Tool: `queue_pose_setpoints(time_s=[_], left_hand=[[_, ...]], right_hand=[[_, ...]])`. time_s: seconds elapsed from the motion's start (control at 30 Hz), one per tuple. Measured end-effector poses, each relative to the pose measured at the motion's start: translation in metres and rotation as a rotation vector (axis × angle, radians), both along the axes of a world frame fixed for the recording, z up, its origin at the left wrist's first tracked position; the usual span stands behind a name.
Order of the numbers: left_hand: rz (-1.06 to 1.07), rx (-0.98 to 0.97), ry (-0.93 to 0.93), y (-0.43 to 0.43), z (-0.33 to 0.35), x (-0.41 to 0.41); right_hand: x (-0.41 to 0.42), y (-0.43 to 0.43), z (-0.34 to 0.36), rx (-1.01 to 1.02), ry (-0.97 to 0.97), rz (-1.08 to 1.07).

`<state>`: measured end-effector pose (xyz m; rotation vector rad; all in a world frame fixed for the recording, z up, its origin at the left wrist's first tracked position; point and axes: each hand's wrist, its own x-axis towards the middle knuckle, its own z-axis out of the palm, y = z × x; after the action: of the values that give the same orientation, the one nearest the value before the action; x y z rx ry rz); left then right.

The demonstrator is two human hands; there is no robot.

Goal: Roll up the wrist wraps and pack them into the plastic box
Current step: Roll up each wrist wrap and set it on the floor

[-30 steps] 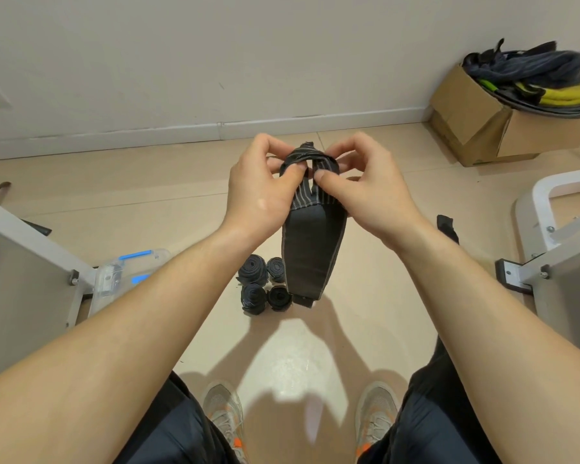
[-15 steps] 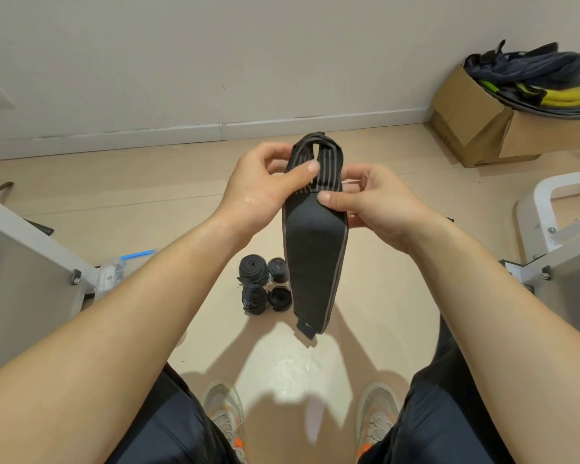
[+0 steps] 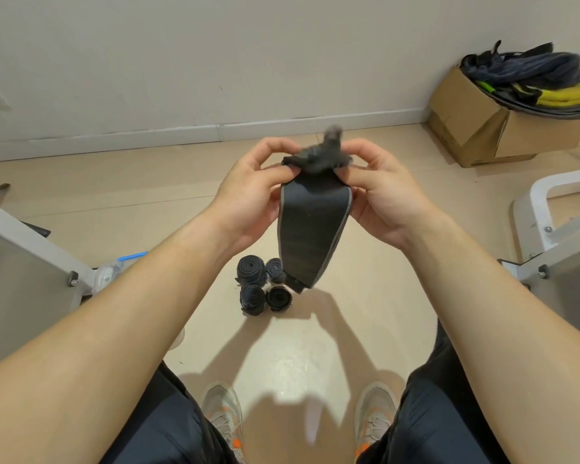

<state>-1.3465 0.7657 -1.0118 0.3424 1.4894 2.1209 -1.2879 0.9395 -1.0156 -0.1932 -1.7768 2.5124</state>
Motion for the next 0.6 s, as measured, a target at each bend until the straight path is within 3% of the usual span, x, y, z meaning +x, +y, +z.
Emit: queue_pose_setpoints(time_s=[0.17,0.3,0.43,0.6], left_hand=[[-0.052,0.024,-0.091,-0.006,-0.001,-0.005],[-0.023,-0.120,0.018,-0.006,-0.002,-0.005],[0.014,-0.260,0.190,-0.001,-0.009,-0.004],[0.072,-0.285,0.156,-0.003,-0.010,-0.009]], right_hand=[[0.001,0.002,0.004,-0.143,-0.065,0.049],[0.000,0.003,0.003,-0.065,-0.096,0.019],[0.000,0.001,0.002,0.183,-0.058,-0.016],[-0.001,0.002,-0.001,0.135,-0.048,-0.060]])
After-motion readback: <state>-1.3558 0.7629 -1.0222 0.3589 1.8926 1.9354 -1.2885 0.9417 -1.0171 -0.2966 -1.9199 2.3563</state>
